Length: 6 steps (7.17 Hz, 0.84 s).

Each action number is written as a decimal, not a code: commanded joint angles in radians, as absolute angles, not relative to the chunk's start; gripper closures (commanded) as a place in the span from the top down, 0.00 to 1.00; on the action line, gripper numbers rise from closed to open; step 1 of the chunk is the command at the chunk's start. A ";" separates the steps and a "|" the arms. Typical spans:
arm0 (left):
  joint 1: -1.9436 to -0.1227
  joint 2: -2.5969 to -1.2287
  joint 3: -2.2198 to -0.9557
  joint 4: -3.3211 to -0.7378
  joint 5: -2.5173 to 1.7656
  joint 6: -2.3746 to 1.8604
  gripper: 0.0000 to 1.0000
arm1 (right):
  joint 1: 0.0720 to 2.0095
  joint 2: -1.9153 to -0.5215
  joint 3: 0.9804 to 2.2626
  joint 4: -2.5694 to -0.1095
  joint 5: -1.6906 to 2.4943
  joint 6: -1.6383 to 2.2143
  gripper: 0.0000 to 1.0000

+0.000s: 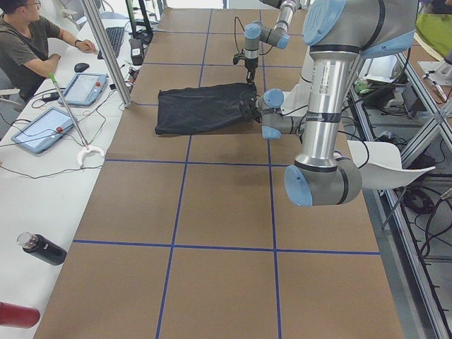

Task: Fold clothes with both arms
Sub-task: 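Lift the nearer edge with both grippers and fold it toward the far edge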

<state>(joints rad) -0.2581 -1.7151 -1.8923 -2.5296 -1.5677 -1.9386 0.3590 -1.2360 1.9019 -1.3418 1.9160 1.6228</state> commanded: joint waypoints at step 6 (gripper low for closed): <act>-0.101 -1.654 -2.008 -2.528 -1.571 -1.933 0.00 | 0.341 -1.278 1.990 -1.341 2.206 1.703 0.00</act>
